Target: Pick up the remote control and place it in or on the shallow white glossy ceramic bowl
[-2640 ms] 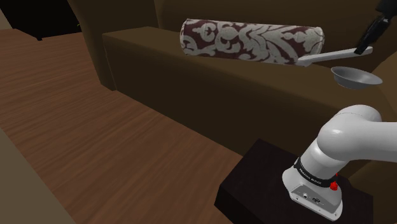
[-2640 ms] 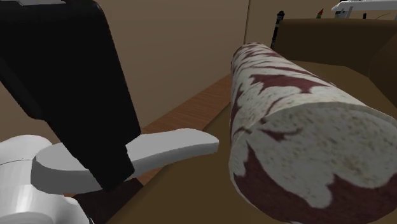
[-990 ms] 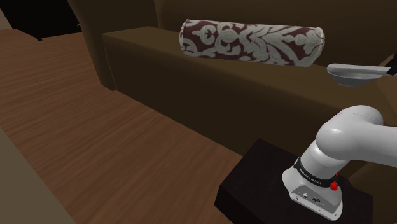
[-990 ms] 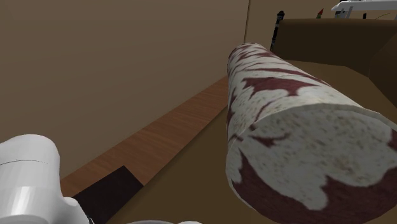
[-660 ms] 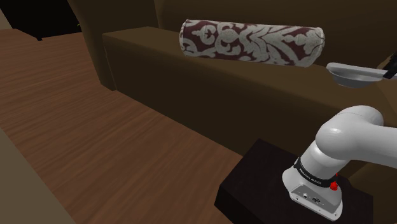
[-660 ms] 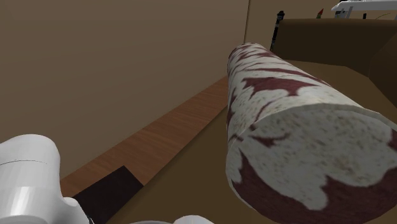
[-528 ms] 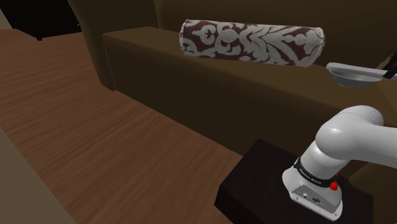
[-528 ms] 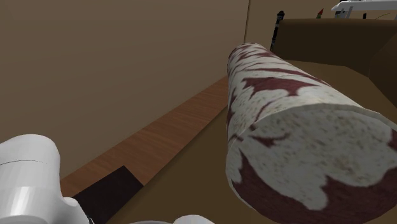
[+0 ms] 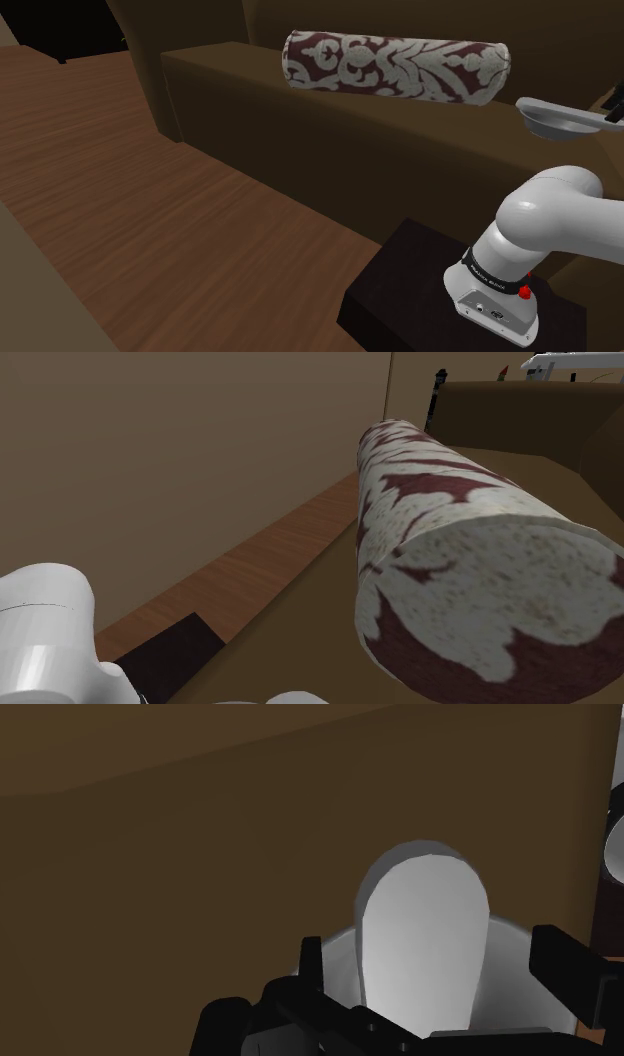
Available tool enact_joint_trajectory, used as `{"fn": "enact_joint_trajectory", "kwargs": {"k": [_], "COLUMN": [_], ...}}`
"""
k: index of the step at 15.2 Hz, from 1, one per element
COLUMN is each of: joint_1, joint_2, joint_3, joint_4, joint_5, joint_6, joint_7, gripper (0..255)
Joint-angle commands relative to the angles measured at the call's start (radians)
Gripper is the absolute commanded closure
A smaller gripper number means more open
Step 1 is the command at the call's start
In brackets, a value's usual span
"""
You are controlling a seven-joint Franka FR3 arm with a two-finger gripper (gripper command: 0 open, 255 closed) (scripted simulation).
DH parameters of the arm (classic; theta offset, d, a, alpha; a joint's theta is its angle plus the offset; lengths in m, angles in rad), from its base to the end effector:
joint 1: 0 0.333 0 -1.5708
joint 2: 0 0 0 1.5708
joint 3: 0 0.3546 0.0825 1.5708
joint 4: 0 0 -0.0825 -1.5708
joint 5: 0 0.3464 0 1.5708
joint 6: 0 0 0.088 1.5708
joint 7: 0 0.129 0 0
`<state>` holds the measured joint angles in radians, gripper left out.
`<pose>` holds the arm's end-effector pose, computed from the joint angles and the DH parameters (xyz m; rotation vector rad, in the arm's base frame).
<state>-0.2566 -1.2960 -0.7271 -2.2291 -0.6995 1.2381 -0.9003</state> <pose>-0.1105 -0.2995 0.5611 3.1165 0.0919 0.1647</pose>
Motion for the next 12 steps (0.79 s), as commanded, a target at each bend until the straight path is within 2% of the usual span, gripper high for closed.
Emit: {"fn": "enact_joint_trajectory", "kwargs": {"k": [1,4,12], "joint_1": [0.008,0.030,0.030], "joint_2": [0.019,0.078,0.078], "joint_3": [0.014,0.048,0.048], "joint_4": [0.037,0.148,0.148], "joint_5": [0.014,0.048,0.048], "joint_6": [-0.019,-0.075,-0.075], "joint_7": [-0.005,-0.020,-0.021], "gripper": [0,0,0]}}
